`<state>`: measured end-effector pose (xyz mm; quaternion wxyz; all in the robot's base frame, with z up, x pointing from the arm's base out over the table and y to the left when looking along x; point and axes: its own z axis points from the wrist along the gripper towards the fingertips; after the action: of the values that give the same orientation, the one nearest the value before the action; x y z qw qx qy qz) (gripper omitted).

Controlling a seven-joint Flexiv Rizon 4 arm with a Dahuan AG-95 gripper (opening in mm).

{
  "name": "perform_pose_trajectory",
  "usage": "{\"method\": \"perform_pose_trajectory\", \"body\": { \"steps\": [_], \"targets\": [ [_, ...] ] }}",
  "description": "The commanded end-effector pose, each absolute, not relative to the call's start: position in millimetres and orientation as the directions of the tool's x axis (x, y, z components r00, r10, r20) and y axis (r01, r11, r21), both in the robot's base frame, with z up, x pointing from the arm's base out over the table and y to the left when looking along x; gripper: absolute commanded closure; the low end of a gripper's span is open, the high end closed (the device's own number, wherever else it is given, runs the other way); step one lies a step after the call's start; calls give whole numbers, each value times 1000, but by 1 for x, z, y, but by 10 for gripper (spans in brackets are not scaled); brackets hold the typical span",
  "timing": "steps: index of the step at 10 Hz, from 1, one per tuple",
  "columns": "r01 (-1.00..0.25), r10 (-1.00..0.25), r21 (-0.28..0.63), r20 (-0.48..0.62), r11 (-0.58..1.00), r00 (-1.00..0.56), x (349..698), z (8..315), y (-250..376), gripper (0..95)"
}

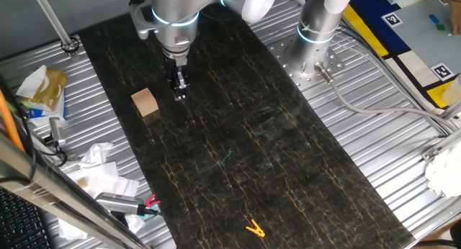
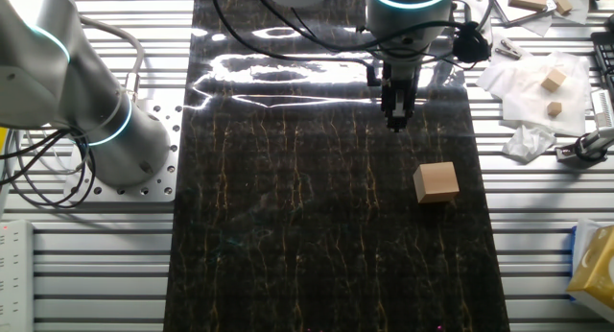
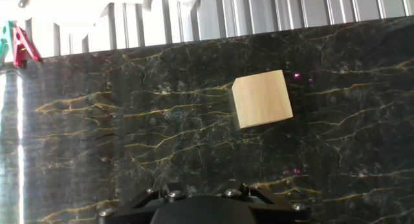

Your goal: Hold a small block with the gripper and sweep it from left to right on the table

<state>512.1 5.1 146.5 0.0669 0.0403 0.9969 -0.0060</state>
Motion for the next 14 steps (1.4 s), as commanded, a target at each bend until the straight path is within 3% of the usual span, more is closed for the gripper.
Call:
{"method": "perform_pose_trajectory", "body": {
  "steps": [1,14],
  "targets": [
    [83,82,-6,-133,997,-988,512,147,4,570],
    [49,48,-4,-126,999,-991,531,153,-21,570]
  ]
}}
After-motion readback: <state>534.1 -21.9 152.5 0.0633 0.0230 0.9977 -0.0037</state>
